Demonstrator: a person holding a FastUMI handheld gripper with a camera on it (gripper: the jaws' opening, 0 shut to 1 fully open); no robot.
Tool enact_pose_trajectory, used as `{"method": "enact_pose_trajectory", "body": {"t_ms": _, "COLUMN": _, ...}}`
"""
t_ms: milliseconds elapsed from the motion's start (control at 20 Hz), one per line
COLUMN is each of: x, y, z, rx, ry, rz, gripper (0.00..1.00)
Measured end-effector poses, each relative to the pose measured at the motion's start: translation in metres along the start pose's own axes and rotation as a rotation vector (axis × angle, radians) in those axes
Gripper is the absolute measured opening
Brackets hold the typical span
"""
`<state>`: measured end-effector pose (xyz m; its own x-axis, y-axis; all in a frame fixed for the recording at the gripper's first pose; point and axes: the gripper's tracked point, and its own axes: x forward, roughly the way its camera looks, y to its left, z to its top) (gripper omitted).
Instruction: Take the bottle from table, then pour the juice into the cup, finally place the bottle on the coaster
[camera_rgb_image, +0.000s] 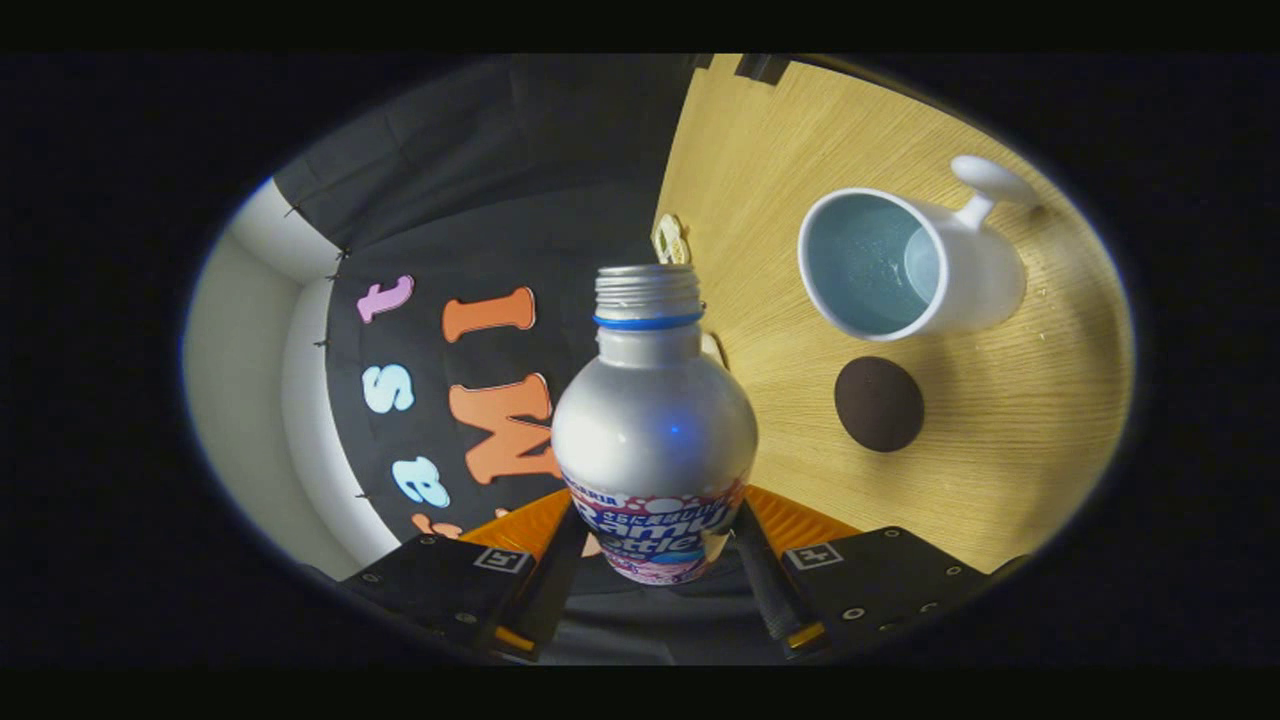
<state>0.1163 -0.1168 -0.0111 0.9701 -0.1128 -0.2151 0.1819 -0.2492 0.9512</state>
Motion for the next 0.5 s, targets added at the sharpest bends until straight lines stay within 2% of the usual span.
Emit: {"method": "enact_pose_trajectory", "body": {"t_ms": 500, "x": 0.0010, "y": 0.0064, "z": 0.0033, "rx": 0.106, "ry": 0.001, "rz": -0.001, "gripper": 0.78}}
